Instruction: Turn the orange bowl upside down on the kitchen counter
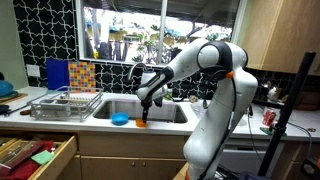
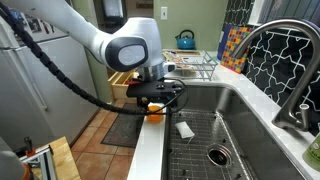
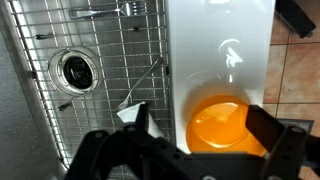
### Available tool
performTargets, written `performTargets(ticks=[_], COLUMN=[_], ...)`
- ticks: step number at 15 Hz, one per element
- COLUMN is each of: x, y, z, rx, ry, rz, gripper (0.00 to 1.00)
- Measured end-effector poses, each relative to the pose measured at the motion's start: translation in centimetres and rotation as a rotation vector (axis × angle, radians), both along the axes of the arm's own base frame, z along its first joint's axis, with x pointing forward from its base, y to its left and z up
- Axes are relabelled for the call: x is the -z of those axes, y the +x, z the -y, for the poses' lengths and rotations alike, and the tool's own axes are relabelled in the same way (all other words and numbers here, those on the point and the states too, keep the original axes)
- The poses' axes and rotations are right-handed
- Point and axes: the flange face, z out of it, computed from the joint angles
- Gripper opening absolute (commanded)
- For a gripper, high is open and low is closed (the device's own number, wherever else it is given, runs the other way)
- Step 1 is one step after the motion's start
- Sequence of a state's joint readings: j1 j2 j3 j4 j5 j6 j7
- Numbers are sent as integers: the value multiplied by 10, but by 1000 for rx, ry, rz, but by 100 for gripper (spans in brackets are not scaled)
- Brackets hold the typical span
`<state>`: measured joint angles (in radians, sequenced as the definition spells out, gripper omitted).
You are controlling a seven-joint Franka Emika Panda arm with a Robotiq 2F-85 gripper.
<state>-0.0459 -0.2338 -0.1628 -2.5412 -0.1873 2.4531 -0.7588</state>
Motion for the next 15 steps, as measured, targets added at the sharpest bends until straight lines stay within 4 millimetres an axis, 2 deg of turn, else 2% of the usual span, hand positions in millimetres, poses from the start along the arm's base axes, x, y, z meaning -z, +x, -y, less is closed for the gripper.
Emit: performTargets(ticks=[2, 5, 7, 8, 15], x=[0, 4, 8, 9, 15], y=[2, 5, 6, 7, 10], z=[0, -1, -2, -3, -8], rx=[1, 1, 2, 1, 6], ry=[-1, -2, -2, -3, -11], rz=[6, 15, 14, 14, 22], gripper=[55, 68, 92, 98, 100])
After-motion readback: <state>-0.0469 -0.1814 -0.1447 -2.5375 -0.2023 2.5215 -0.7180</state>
